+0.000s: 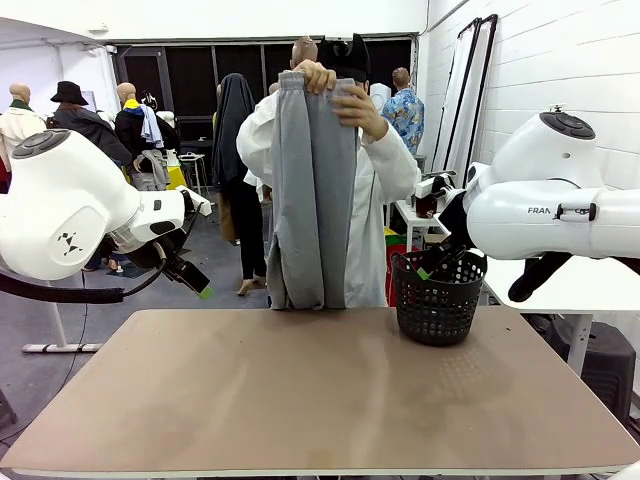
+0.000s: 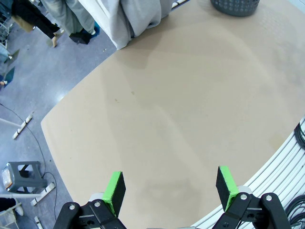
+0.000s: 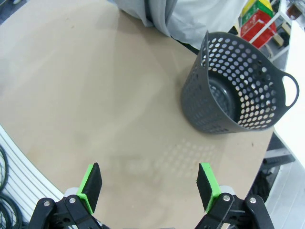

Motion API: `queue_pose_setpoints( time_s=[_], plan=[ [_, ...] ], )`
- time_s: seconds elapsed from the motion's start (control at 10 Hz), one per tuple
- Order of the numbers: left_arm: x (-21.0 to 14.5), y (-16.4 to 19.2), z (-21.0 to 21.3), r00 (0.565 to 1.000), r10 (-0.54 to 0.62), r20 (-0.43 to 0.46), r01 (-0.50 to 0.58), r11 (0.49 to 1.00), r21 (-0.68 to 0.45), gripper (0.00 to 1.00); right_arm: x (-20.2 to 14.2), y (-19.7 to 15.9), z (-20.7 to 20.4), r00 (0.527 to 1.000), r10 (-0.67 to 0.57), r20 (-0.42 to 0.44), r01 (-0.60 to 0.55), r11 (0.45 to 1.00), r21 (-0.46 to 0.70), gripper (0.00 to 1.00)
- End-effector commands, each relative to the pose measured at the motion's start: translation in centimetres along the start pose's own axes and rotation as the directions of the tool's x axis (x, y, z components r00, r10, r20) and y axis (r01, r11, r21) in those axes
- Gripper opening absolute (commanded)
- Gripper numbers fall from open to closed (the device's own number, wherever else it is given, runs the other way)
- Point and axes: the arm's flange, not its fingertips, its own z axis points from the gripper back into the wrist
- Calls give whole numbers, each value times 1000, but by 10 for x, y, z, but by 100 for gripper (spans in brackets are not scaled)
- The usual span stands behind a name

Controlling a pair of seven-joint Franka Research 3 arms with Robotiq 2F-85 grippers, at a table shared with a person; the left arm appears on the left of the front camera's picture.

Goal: Fold the training pants.
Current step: Grab both ends of the Training pants handed by a person.

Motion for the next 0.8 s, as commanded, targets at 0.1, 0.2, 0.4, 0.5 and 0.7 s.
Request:
queue_pose_setpoints(
  time_s=[0.1,0.2,0.4,0.5,0.7],
  plan=[
    [1,0,0,1000,-6,7,6,1000,9,100,1,0,-1,1000,1,9,-1,1000,-3,100],
    [1,0,0,1000,-6,7,6,1000,9,100,1,0,-1,1000,1,9,-1,1000,-3,100],
    [1,0,0,1000,-6,7,6,1000,9,100,1,0,-1,1000,1,9,-1,1000,-3,100],
    [1,0,0,1000,-6,7,6,1000,9,100,1,0,-1,1000,1,9,-1,1000,-3,100],
    [1,0,0,1000,-6,7,6,1000,9,100,1,0,-1,1000,1,9,-1,1000,-3,100]
  ],
)
